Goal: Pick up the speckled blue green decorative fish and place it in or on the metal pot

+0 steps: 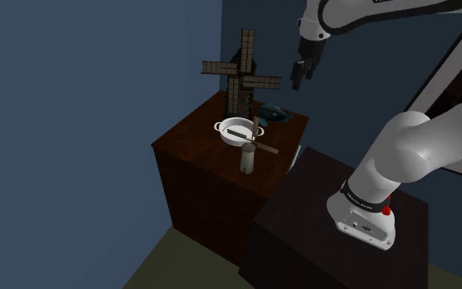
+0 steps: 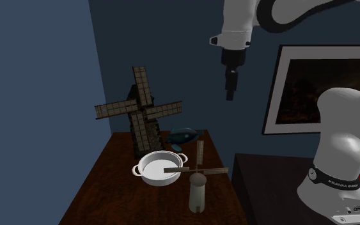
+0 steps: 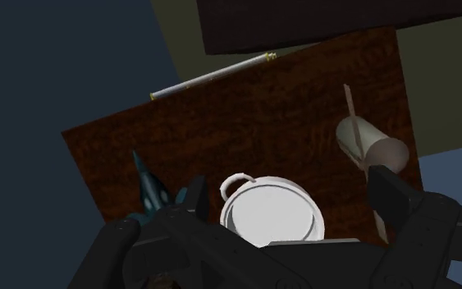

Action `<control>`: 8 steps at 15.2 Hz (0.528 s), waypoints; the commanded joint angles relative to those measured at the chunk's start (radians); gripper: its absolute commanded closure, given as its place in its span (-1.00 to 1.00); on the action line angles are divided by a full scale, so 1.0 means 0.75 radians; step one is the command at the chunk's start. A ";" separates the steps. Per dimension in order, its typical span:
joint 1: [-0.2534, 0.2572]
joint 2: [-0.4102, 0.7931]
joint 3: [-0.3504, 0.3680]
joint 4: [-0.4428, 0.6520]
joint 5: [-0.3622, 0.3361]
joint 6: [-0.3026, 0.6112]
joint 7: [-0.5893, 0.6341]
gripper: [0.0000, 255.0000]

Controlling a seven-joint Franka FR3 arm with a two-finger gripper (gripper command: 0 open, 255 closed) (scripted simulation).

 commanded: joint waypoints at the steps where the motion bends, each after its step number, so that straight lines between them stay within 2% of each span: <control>1: -0.013 0.062 -0.029 -0.028 -0.041 0.104 -0.019 -1.00; 8: -0.063 0.339 -0.134 -0.055 -0.173 0.452 -0.076 -1.00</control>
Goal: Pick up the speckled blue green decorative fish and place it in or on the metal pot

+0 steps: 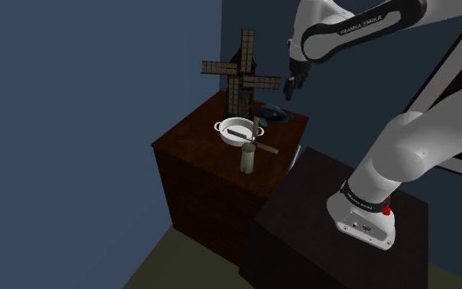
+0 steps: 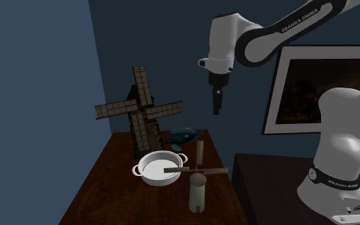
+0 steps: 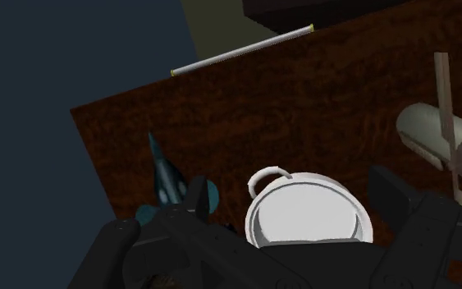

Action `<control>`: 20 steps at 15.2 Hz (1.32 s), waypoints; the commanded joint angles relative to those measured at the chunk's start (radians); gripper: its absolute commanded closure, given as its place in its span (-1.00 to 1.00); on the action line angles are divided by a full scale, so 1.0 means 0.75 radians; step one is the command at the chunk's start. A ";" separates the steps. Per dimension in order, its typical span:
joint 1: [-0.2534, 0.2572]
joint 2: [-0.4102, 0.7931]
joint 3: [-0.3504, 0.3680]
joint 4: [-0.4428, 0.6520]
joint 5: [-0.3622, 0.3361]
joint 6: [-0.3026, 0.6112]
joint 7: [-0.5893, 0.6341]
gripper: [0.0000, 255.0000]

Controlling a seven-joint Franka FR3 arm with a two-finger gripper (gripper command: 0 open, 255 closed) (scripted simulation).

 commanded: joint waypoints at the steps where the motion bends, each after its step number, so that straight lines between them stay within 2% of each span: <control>1: -0.015 0.103 -0.034 0.016 -0.035 0.105 -0.020 -1.00; 10: -0.073 0.573 -0.139 0.153 -0.131 0.511 -0.079 -1.00; 20: -0.178 1.119 -0.164 0.480 -0.106 0.819 -0.173 -1.00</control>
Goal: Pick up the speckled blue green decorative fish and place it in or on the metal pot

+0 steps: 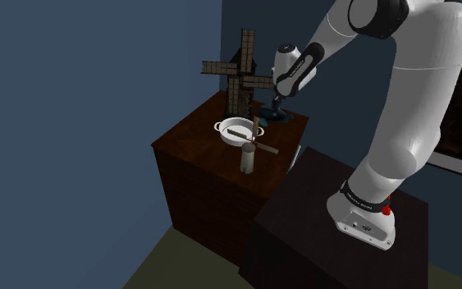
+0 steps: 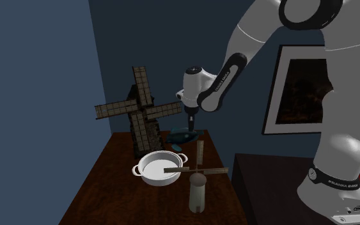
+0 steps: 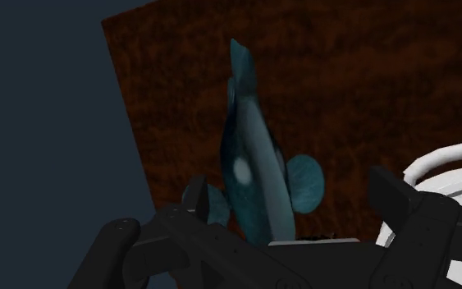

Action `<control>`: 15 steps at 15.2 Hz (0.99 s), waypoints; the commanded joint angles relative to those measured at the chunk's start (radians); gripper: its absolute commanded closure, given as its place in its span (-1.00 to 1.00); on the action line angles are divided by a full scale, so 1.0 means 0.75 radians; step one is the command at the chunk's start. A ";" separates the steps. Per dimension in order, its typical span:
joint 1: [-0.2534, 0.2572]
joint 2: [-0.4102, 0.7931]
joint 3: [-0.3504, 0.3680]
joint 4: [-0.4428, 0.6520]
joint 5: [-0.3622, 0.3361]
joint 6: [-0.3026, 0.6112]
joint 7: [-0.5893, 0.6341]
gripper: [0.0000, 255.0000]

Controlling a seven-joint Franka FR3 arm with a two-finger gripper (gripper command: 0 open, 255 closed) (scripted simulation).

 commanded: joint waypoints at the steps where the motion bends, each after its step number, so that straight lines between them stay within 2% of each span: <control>1: -0.018 0.066 0.000 0.042 0.002 0.037 -0.011 -1.00; 8: -0.064 0.211 0.013 0.101 0.021 0.130 -0.018 -1.00; 15: -0.064 0.211 0.013 0.101 0.021 0.130 -0.018 -1.00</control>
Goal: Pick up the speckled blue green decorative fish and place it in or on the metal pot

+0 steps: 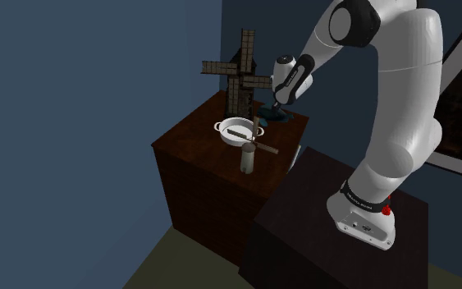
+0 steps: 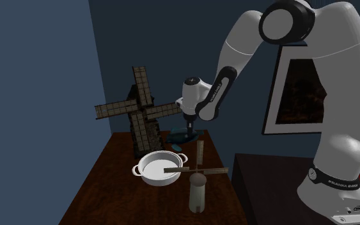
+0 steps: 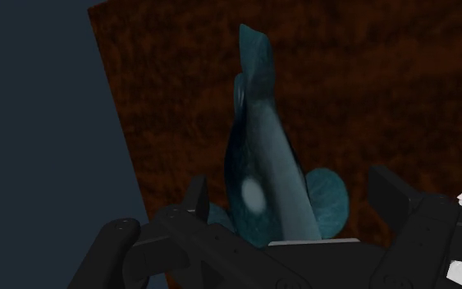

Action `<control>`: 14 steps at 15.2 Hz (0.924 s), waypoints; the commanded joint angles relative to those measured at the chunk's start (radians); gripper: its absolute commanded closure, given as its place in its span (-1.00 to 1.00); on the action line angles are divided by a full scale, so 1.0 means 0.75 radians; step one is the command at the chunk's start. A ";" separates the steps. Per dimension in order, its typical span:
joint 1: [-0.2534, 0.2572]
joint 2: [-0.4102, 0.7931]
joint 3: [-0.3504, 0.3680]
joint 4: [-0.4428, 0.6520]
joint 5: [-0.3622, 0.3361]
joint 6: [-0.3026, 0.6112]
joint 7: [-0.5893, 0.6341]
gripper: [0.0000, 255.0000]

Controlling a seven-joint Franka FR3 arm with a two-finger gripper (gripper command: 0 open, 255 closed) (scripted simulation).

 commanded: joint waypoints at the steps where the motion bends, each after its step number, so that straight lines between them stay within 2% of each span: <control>1: 0.000 0.000 0.000 0.000 0.000 0.000 0.000 -1.00; 2: 0.000 0.000 0.000 0.000 0.000 0.000 0.000 1.00; 11: 0.000 0.000 0.000 0.000 0.000 0.000 0.000 1.00; 14: 0.000 -0.051 0.003 -0.009 0.003 -0.040 -0.018 1.00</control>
